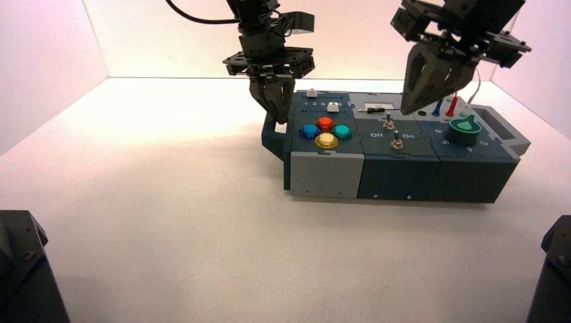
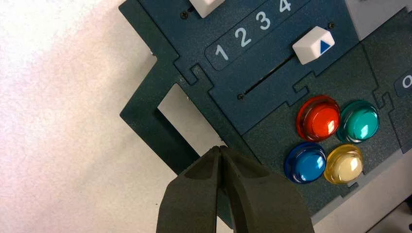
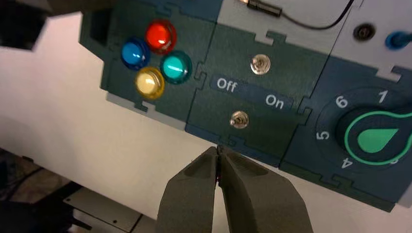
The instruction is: Flip the bottom switch on with the right gripper.
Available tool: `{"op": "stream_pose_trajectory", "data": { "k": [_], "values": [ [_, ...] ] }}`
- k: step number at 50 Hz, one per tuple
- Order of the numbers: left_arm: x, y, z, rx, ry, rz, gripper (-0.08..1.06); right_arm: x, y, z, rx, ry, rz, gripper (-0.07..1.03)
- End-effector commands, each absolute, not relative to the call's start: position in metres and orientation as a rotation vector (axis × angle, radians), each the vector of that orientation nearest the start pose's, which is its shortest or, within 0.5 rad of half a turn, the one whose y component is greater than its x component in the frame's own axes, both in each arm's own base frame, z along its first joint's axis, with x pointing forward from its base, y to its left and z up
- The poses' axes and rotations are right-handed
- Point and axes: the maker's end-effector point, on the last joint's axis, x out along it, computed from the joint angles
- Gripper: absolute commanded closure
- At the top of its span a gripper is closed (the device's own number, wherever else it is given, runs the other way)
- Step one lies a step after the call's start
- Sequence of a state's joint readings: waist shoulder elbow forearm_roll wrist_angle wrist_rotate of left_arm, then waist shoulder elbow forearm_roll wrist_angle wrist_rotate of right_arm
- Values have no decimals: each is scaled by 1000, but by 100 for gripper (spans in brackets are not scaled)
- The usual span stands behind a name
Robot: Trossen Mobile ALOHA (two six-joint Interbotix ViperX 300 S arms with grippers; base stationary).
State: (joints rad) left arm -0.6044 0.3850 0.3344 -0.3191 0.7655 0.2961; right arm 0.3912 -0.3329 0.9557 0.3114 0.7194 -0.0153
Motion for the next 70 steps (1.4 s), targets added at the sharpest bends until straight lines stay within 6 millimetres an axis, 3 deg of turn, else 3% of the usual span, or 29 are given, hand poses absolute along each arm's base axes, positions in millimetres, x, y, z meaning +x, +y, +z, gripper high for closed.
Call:
{"op": "stream_pose_trajectory", "data": {
  "k": [1, 23, 50, 70],
  "values": [
    [328, -265, 17, 333, 1428, -714, 100, 215, 129, 89, 61, 1368, 361, 98],
    [326, -264, 14, 335, 1436, -713, 100, 221, 146, 74, 19, 1420, 388, 98],
    [325, -264, 13, 337, 1443, -714, 100, 240, 148, 57, 3, 1428, 358, 98],
    [324, -263, 10, 339, 1449, -714, 100, 234, 122, 51, -11, 1448, 305, 98]
  ]
}}
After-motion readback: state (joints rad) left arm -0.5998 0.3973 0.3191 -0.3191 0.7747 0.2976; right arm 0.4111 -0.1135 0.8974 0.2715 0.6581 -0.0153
